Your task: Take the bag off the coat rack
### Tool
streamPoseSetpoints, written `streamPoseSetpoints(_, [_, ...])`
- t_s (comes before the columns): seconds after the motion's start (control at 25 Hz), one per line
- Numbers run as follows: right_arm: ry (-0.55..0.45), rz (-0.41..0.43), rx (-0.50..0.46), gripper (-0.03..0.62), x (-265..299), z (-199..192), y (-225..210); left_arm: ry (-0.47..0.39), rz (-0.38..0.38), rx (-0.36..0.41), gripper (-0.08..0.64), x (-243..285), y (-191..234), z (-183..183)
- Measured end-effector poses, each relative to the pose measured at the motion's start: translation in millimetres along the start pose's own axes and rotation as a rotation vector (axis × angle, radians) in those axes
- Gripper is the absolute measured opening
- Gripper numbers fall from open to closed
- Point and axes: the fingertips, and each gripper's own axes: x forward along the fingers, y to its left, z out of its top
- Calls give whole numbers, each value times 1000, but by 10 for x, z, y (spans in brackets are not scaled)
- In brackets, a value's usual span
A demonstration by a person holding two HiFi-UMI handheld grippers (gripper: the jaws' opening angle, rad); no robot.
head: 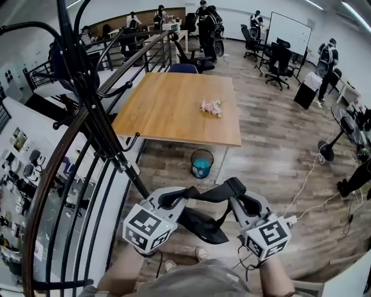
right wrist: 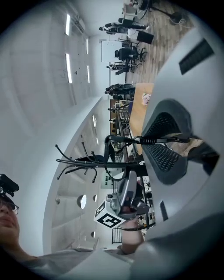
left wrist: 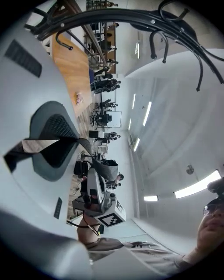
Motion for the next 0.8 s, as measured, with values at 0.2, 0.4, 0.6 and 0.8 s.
streamPoseSetpoints(0.2, [46,-86,47,66,-269,-187,-195,42,-94,-2,17,264,-269,-42])
streamPoseSetpoints(0.4, [52,-135,70,66,-385,-213,-332,57,-147,5,17,418,-386,-21])
streamPoseSetpoints(0.6, [39,-160,80,66,-438,-231,-395,58,-171,30,17,499,-440,-7])
streamPoseSetpoints(0.8, [37,-161,79,66,-353,-225,-502,56,-183,32,17,597,-373,20])
